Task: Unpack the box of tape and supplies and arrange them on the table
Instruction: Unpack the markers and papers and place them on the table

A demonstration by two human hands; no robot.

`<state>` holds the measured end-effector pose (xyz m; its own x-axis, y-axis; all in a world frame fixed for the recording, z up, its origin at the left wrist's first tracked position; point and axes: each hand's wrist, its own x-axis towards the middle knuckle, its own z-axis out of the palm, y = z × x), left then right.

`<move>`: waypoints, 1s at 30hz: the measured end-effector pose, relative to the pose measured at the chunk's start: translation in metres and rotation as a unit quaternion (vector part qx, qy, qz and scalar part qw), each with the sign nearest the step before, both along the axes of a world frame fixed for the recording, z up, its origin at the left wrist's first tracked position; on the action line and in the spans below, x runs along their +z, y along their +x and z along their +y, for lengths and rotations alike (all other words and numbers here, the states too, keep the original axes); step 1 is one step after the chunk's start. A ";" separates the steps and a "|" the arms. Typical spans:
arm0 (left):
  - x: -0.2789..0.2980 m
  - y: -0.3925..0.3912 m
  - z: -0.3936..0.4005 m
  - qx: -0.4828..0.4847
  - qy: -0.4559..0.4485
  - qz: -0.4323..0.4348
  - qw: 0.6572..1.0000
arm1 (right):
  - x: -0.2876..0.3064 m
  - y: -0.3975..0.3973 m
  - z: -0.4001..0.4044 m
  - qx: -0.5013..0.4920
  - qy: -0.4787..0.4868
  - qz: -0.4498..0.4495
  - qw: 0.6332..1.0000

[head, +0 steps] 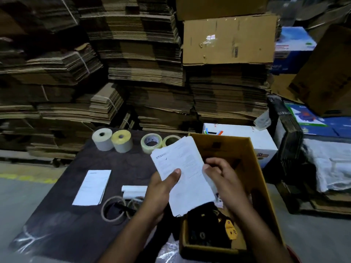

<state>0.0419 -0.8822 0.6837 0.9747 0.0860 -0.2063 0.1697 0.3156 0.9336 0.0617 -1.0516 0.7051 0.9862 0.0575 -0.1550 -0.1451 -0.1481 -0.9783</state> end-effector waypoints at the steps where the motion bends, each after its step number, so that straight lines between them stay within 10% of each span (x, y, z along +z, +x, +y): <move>1: 0.000 0.000 -0.001 -0.012 -0.001 -0.001 1.000 | 0.005 0.006 0.000 0.050 -0.045 -0.014 0.998; 5: 0.003 -0.001 -0.013 0.084 0.030 -0.012 0.996 | 0.002 0.010 0.013 0.121 -0.151 -0.097 0.976; 20: -0.007 -0.041 0.057 0.205 0.094 -0.034 0.974 | -0.030 -0.013 0.091 0.159 -0.010 -0.067 0.985; 30: -0.038 -0.040 0.195 0.156 0.152 -0.060 0.974 | -0.002 0.027 0.208 0.255 -0.357 -0.170 0.882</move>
<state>0.0016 -0.6868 0.6457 0.9072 0.4206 -0.0110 -0.0062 0.0395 0.9992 0.0885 -0.8438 0.7028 0.8568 0.5147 -0.0324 0.4020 -0.7059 -0.5832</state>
